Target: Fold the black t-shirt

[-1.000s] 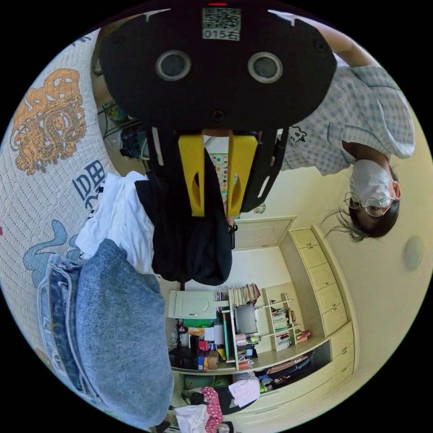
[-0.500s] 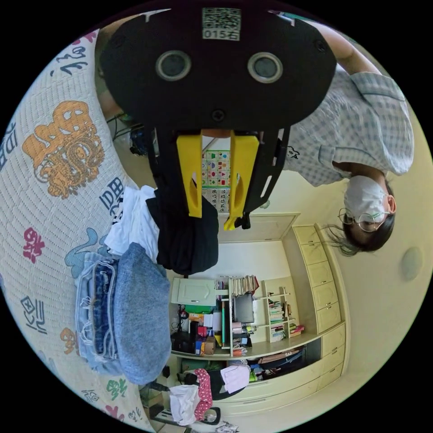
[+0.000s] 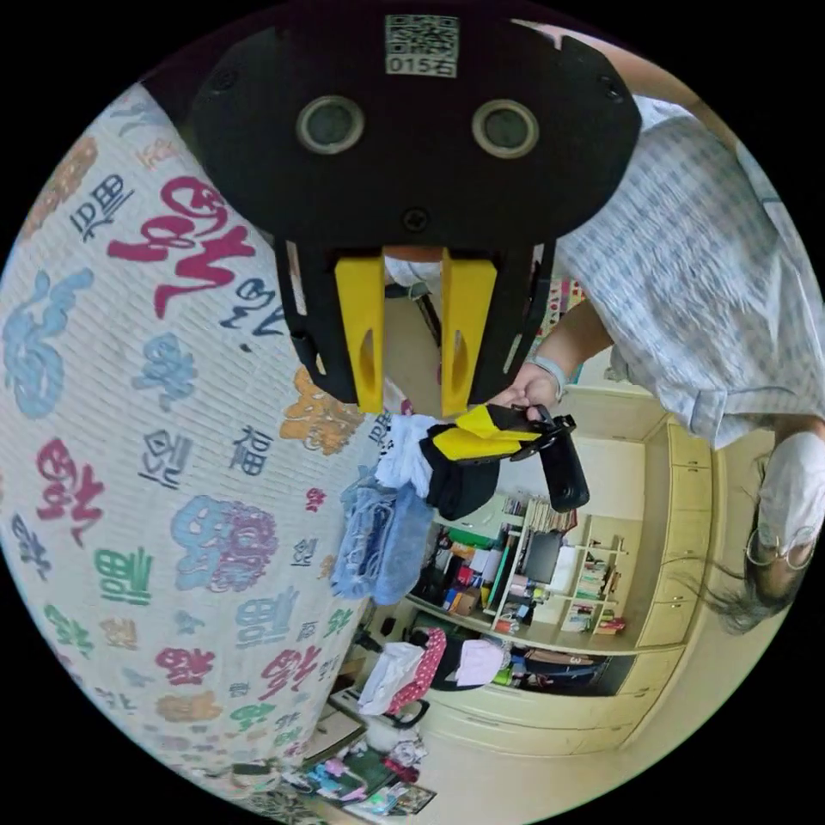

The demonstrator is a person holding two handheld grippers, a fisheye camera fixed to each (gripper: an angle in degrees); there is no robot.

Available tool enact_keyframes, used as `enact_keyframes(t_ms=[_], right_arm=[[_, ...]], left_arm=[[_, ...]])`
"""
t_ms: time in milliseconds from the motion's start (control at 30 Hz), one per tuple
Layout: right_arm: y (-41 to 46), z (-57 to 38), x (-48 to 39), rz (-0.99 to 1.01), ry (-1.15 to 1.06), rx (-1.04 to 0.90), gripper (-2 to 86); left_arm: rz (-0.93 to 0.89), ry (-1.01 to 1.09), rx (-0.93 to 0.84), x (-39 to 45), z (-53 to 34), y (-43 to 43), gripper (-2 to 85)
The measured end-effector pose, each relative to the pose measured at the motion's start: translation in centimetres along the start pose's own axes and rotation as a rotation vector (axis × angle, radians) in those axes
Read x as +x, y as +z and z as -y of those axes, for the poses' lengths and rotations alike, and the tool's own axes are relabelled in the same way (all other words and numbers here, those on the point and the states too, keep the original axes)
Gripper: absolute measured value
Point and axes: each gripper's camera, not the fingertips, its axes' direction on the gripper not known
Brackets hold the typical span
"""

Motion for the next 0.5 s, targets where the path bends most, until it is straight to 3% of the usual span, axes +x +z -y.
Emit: enact_keyframes(t_ms=[200,267,367,500], right_arm=[[-17.6,-12.3,11.1,-0.189,0.375,0.361,10.8],[-24.4,-17.5,14.9,-0.356,0.546,0.437,11.0],[-31.4,-23.1,20.0,-0.546,0.797,0.411,12.8],[-36.1,-27.8,25.7,-0.665,0.935,0.314,15.3]], left_arm=[[0.071,0.265,-0.371,16.1,11.4,26.2,10.1],[0.198,0.429,-0.505,23.1,14.8,36.3,9.8],[0.371,0.683,-0.658,32.1,17.6,48.5,9.3],[0.339,0.839,-0.750,40.8,19.6,60.9,9.4]])
